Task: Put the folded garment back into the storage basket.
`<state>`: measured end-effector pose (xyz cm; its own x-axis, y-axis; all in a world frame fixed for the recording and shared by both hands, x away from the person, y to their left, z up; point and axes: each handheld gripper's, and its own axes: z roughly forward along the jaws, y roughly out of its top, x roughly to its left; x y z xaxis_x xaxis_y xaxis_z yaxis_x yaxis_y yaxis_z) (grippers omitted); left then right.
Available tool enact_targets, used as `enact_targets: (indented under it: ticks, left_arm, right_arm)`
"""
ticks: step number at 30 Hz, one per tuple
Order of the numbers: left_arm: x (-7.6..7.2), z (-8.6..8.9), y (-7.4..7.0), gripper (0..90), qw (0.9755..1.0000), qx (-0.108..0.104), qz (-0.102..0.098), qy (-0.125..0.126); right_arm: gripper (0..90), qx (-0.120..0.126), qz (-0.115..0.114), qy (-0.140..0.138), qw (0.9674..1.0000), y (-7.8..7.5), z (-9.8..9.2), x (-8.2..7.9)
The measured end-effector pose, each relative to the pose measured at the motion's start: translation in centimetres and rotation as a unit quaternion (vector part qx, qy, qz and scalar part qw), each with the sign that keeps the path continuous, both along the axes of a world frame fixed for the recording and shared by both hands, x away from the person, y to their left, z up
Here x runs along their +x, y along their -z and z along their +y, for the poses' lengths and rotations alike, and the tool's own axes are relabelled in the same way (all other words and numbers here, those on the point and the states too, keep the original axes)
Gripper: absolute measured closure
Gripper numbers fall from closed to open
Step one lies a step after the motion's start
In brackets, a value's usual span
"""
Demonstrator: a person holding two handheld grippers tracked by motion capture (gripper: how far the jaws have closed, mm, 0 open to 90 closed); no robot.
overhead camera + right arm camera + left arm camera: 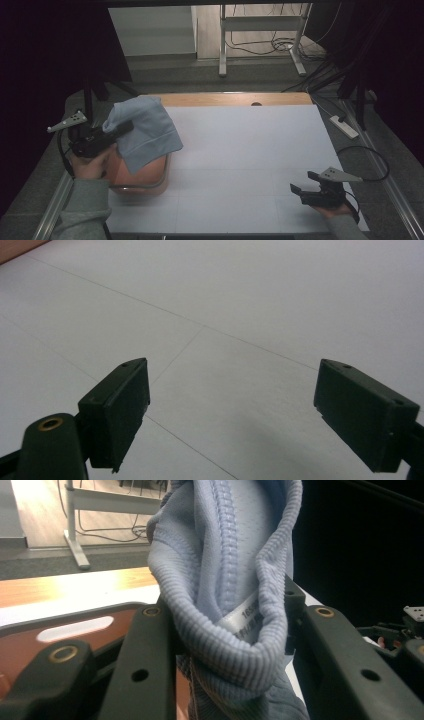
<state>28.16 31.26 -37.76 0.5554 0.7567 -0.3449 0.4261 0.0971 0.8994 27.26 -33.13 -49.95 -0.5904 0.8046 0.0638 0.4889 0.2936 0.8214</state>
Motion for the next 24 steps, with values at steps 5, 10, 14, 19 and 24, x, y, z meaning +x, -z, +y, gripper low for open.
enact_targets:
  ticks: [5,10,14,19,24]
  left_arm:
    - [-0.2,0.7,-0.2,62.9,1.0,0.006,0.002,-0.002]
    - [-0.4,1.6,0.1,62.9,0.9998,0.012,0.01,-0.008]
    - [-0.4,2.5,0.6,62.9,0.9997,0.01,0.017,-0.012]
    - [-0.6,3.4,0.7,62.9,0.9994,0.019,0.025,-0.016]
    - [-0.5,3.7,0.8,62.9,0.999,0.029,0.03,-0.015]
  right_arm:
    - [15.3,0.0,0.0,-0.001,1.0,0.0,0.0,0.0]
    - [15.3,0.0,0.0,-0.001,1.0,0.0,0.0,0.0]
    - [15.3,0.0,0.002,-0.001,1.0,0.1,0.0,0.0]
    - [15.3,0.0,0.002,-0.001,1.0,0.1,0.0,0.1]
    - [15.2,-0.001,0.003,0.0,1.0,0.1,0.1,0.1]
